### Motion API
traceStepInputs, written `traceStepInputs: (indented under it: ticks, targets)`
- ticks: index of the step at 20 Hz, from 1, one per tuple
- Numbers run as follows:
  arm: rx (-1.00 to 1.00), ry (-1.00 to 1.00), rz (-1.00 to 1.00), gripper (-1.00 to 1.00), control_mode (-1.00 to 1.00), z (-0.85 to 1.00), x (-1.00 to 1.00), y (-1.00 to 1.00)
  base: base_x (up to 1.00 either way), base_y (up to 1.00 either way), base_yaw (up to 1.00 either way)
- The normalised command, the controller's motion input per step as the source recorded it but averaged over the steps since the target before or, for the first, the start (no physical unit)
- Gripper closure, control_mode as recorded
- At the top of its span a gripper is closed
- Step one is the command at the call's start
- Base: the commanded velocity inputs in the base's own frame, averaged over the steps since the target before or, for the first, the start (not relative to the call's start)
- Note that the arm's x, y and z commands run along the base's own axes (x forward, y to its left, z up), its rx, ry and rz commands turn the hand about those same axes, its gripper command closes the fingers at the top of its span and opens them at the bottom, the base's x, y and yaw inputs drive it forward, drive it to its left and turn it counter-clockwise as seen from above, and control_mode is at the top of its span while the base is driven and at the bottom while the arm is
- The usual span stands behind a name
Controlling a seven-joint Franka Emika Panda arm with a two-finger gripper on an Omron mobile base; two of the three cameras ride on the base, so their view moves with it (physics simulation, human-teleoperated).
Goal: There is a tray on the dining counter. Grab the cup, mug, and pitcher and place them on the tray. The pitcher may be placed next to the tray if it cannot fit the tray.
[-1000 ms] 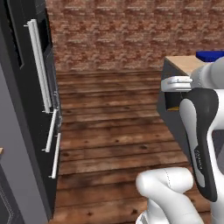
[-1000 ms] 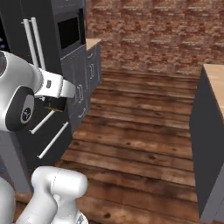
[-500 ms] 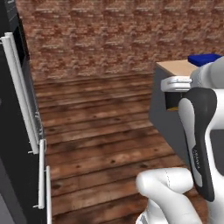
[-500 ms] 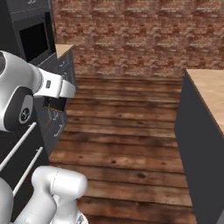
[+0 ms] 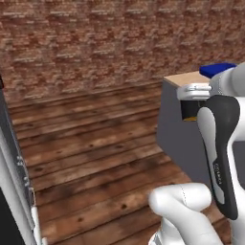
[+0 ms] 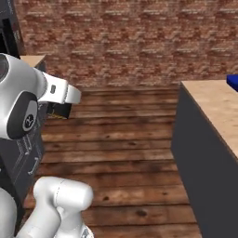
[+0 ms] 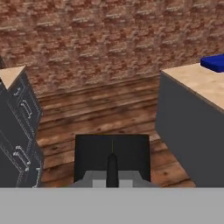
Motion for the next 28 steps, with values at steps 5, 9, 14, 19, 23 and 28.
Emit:
traceStepInputs:
  ticks: [5,9,14,19,23,28]
  targets:
    - [0.00,0.00,0.00,1.00,1.00,0.00,0.00,0.00,1.00,0.65,-0.35]
    - [0.00,0.00,0.00,1.00,1.00,0.00,0.00,0.00,1.00,0.79,-0.36]
    - [0.00,0.00,0.00,1.00,1.00,0.00,0.00,0.00,1.00,0.79,-0.37]
    - [0.00,0.00,0.00,1.00,1.00,0.00,0.00,0.00,1.00,0.75,-0.36]
    - [0.00,0.00,0.00,1.00,1.00,0.00,0.00,0.00,1.00,0.80,-0.37]
    - [0.00,0.00,0.00,1.00,1.00,0.00,0.00,0.00,1.00,0.83,-0.37]
